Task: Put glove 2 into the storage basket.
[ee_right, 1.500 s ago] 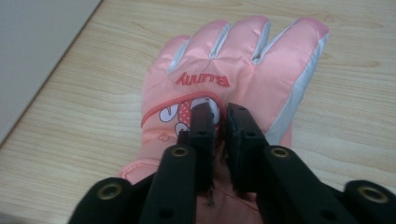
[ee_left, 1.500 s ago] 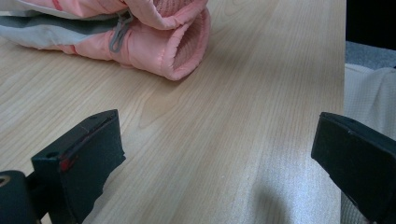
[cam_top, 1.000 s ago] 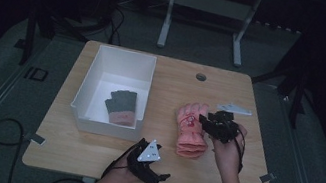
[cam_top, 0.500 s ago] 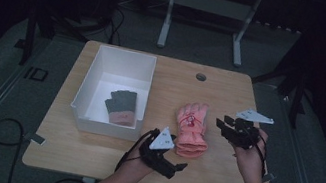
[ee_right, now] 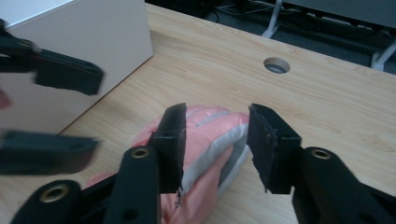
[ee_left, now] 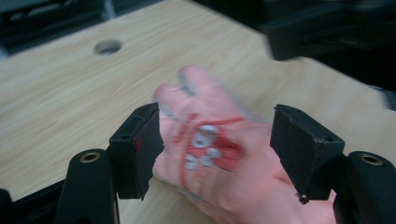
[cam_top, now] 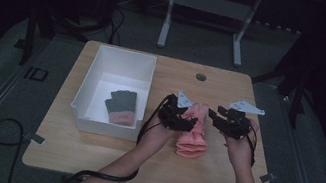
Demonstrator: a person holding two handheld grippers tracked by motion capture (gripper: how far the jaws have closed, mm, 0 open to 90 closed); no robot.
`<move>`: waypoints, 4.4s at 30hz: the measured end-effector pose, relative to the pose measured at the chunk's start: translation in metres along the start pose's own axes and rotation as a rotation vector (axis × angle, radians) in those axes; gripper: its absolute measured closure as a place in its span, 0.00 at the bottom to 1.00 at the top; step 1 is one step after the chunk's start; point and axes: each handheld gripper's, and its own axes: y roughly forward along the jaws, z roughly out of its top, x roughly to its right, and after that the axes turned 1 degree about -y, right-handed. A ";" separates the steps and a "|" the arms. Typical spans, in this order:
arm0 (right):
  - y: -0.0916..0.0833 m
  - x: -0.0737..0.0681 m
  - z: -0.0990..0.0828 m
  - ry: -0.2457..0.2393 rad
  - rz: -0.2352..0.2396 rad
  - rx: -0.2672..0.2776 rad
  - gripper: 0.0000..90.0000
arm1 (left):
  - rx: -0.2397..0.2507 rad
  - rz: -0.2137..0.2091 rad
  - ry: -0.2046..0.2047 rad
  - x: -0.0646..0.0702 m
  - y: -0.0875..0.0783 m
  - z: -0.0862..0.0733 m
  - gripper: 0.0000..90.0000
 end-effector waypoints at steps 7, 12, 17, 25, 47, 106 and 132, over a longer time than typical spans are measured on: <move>0.035 -0.003 -0.011 0.060 0.042 -0.080 0.59 | -0.134 0.003 -0.123 -0.018 0.032 -0.016 0.36; 0.050 -0.005 -0.027 0.059 0.059 -0.150 0.54 | -0.179 -0.014 -0.152 -0.023 0.041 -0.033 0.36; 0.068 -0.001 -0.050 0.056 0.116 -0.281 0.49 | -0.251 -0.096 -0.255 -0.030 0.062 -0.048 0.34; 0.073 -0.001 -0.055 0.107 0.152 -0.285 0.73 | -0.266 -0.174 -0.258 -0.029 0.067 -0.042 0.74; 0.001 -0.007 0.012 0.149 0.095 -0.075 0.76 | -0.146 -0.145 -0.109 -0.010 -0.012 0.044 0.88; 0.118 -0.193 0.136 0.068 0.308 -0.057 0.76 | -0.233 0.101 -0.198 -0.186 -0.175 0.011 0.89; 0.159 -0.198 0.111 -0.064 0.162 -0.369 0.70 | -0.438 0.133 -0.253 -0.187 -0.101 -0.024 0.88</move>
